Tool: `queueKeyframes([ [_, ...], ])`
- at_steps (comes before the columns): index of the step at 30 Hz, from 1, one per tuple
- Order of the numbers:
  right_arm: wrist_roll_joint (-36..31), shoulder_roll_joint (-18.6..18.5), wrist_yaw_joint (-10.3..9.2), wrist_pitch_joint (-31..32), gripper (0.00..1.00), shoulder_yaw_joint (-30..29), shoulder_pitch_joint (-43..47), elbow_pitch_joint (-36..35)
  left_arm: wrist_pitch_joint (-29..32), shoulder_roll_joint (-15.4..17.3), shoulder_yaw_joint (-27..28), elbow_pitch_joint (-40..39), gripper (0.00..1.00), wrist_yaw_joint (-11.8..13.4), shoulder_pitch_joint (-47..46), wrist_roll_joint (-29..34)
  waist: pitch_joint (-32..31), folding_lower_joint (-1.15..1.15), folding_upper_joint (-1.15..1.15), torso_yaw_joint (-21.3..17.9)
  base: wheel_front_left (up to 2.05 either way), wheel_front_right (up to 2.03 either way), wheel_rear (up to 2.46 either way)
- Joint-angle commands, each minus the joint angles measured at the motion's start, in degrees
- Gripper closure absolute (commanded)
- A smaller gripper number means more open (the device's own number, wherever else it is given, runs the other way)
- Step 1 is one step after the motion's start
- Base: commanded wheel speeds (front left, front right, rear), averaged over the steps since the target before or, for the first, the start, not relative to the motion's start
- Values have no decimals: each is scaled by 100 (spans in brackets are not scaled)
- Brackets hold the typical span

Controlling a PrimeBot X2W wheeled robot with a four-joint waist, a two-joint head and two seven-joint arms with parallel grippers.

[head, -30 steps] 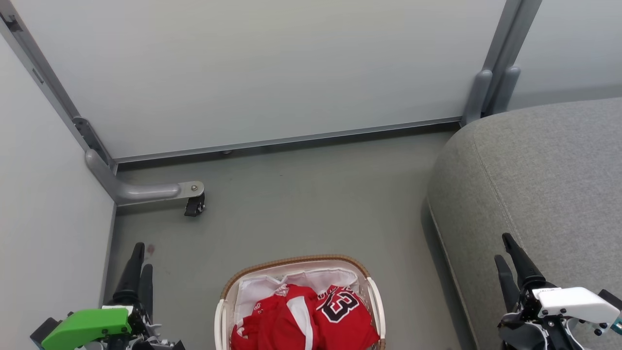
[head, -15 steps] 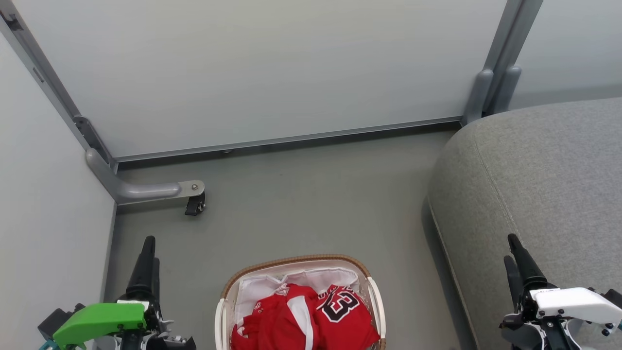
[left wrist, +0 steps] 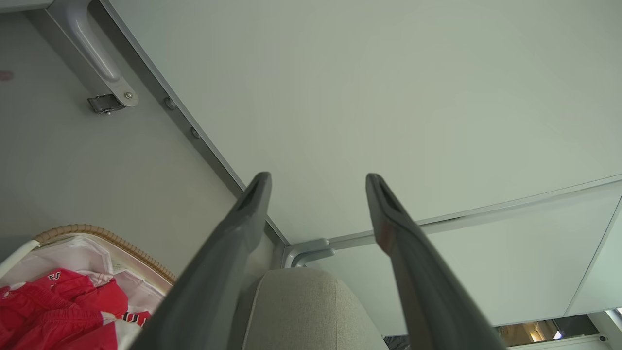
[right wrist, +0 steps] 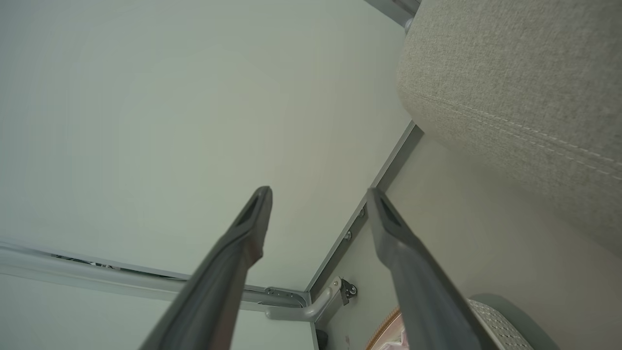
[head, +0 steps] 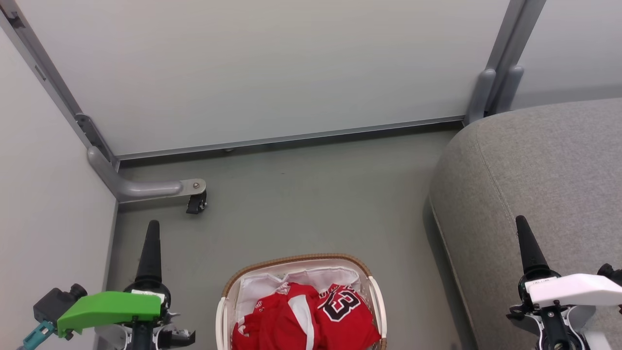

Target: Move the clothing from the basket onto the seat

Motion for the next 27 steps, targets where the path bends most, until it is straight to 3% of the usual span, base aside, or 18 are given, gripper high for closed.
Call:
queueKeyframes([
  [1,-281,-55,1,-73,0,1,-75,-158,-65,34,-14,-149,0,-5,-135,278,3,0,0,4,0,0,0],
  [27,-2939,-76,2,-563,0,253,148,-362,-551,53,-298,124,0,165,74,3108,-9,0,0,39,0,0,0],
])
